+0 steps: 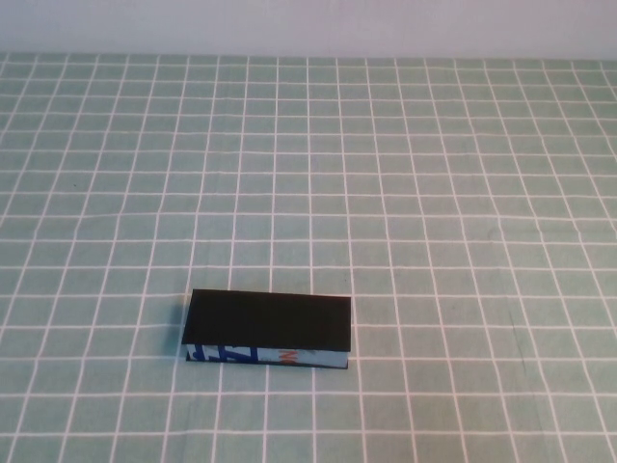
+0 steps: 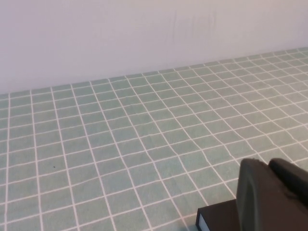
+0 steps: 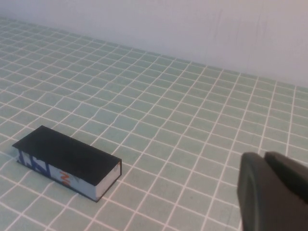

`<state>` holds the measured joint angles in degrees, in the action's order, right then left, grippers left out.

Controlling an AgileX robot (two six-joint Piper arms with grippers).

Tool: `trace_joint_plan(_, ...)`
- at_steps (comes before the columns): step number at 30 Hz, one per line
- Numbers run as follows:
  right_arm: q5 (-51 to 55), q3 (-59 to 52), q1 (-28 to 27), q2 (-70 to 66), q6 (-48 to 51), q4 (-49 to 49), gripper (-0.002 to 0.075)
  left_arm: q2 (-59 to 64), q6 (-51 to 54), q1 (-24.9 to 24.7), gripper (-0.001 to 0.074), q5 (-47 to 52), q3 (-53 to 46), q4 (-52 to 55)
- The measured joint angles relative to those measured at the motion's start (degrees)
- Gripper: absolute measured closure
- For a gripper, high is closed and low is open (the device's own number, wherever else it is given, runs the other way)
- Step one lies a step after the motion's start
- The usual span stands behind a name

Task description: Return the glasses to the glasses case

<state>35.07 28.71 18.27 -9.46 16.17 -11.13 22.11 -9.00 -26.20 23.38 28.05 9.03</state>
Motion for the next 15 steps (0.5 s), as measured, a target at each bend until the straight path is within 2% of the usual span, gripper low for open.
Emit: trace_joint_plan(15,2.3,-2.8,0.0,0.0,0.0,0.0,0.0737,0.0,0.3,0.0,0.0735,0.0,0.0,0.0)
